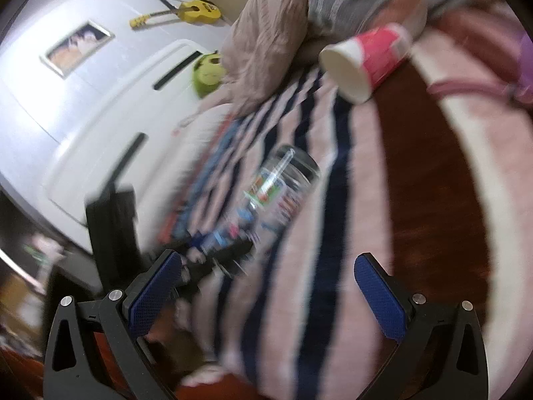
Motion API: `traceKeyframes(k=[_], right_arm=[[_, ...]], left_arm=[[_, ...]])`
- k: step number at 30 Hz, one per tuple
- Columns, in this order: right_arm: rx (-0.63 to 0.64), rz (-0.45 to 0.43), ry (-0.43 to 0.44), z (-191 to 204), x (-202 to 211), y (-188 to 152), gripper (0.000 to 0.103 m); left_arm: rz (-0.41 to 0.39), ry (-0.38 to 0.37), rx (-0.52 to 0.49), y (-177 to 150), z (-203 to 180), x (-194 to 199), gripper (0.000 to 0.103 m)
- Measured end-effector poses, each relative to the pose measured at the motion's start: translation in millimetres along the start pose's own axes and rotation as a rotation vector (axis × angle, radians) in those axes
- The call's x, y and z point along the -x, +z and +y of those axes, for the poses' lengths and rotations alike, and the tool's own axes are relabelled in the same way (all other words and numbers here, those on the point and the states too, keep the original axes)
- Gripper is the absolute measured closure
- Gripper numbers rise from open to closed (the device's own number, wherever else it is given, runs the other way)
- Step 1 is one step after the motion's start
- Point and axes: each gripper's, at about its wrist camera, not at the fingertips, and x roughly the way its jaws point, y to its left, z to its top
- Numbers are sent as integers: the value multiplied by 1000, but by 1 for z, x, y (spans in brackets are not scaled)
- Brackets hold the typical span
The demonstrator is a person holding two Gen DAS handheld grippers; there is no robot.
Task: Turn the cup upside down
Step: 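Grasp the clear plastic cup at its base with the left gripper, then lift the cup with the left gripper while the right gripper grasps its rim end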
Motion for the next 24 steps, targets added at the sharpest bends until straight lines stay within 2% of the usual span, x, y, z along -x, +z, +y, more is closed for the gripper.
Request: traceKeyframes(k=[2,6,10,13,16,17,20,24], right_arm=[[35,30,21,17,-10,0,0],[39,121,133,47,-48,0,0],[8,196,61,58,-90,2,3],[-23,224,-52,54,-114,7,7],[-96,233,-108,38,-131,9,22],[-114,233,-133,33,-137,10,28],[-93,208,-186,37,-147,12,35],[-25,145,-225,53,-138,12,37]], left_arm=[[-3,-18,33,-19,6,15,45],[-20,-63,102,-45,18,31,45],[-56,-89,115,-52,24,33,45],[-71,-153,147,-55,35,31,45],[-75,-196,151,-54,38,25,45],[-77,-203,146,-53,37,24,44],[-80,-211,145,-52,38,21,43],[-95,-220,113,-48,37,20,44]])
